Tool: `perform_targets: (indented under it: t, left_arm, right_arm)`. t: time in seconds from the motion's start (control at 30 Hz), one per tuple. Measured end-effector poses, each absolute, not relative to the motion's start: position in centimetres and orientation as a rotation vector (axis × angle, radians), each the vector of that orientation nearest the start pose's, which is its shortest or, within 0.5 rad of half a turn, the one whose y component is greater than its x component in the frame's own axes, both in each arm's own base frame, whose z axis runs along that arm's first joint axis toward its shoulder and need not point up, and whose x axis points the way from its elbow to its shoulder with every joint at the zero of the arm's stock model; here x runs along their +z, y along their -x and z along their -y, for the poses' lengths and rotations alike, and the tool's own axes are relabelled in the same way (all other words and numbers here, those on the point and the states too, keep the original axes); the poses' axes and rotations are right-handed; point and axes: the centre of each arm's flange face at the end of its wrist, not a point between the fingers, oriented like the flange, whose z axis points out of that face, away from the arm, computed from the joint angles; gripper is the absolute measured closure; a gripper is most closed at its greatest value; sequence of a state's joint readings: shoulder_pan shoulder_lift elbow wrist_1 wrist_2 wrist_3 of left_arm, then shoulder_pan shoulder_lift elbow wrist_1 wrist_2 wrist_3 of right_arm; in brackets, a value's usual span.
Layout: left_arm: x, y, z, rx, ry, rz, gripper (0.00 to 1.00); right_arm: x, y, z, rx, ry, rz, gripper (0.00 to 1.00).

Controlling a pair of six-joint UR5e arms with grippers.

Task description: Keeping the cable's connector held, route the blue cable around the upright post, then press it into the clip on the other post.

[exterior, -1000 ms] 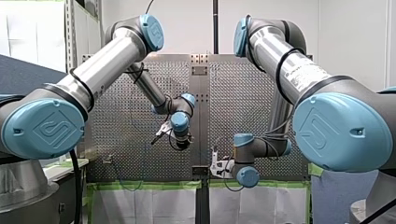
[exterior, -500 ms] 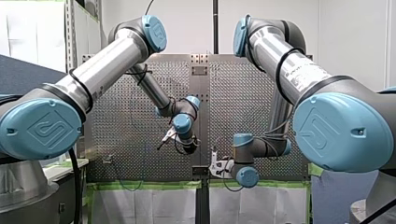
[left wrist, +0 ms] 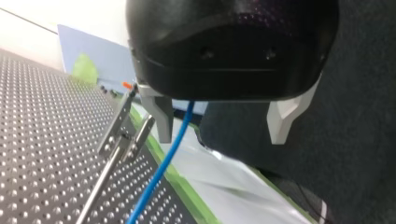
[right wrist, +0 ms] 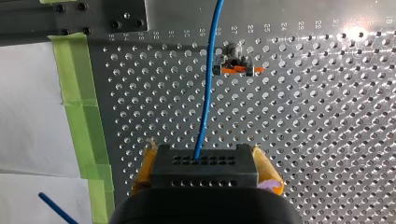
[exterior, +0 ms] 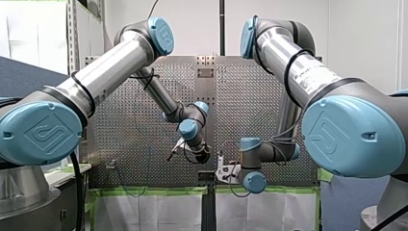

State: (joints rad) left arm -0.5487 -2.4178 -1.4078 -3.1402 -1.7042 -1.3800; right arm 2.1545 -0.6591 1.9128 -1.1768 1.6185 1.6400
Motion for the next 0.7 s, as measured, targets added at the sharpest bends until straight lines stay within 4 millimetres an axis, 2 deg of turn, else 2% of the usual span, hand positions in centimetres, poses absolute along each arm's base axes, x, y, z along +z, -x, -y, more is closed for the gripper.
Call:
perform_targets:
  t: [0.2,0.4,0.43,0.47,0.5,0.53,0.57,0.6,0.63,0.67,0.7]
  left_arm:
    - [5.61,-47.75,43.84,-0.098,-0.718,-2.132,0.0]
    - [5.66,-47.92,43.66,-0.074,-0.662,-2.137,0.0]
    - [5.67,-47.95,43.62,-0.067,-0.654,-2.136,0.12]
    - [5.68,-47.99,43.59,-0.06,-0.645,-2.135,0.19]
    - [5.7,-48.04,43.56,-0.052,-0.635,-2.133,0.19]
    - [5.71,-48.06,43.56,-0.048,-0.63,-2.131,0.28]
    - [5.73,-48.08,43.58,-0.046,-0.626,-2.128,0.42]
    - [5.73,-48.09,43.61,-0.043,-0.622,-2.126,0.42]
    - [5.73,-48.09,43.64,-0.042,-0.62,-2.124,0.51]
    - [5.74,-48.09,43.67,-0.041,-0.618,-2.122,0.65]
    - [5.75,-48.08,43.71,-0.041,-0.616,-2.121,0.65]
  right_arm:
    - [-5.7,-41.03,38.8,1.582,-1.647,1.009,1.0]
    - [-5.7,-41.04,38.81,1.582,-1.646,1.009,1.0]
    - [-5.7,-41.04,38.81,1.582,-1.646,1.009,1.0]
    - [-5.7,-41.04,38.81,1.582,-1.647,1.008,1.0]
    - [-5.7,-41.03,38.81,1.582,-1.647,1.008,1.0]
    - [-5.7,-41.04,38.8,1.582,-1.647,1.008,1.0]
    - [-5.7,-41.04,38.8,1.582,-1.647,1.008,1.0]
    - [-5.7,-41.03,38.8,1.582,-1.647,1.008,1.0]
    - [-5.71,-41.03,38.8,1.582,-1.647,1.008,1.0]
    - [-5.7,-41.03,38.8,1.582,-1.647,1.008,1.0]
    - [-5.7,-41.04,38.8,1.582,-1.647,1.008,1.0]
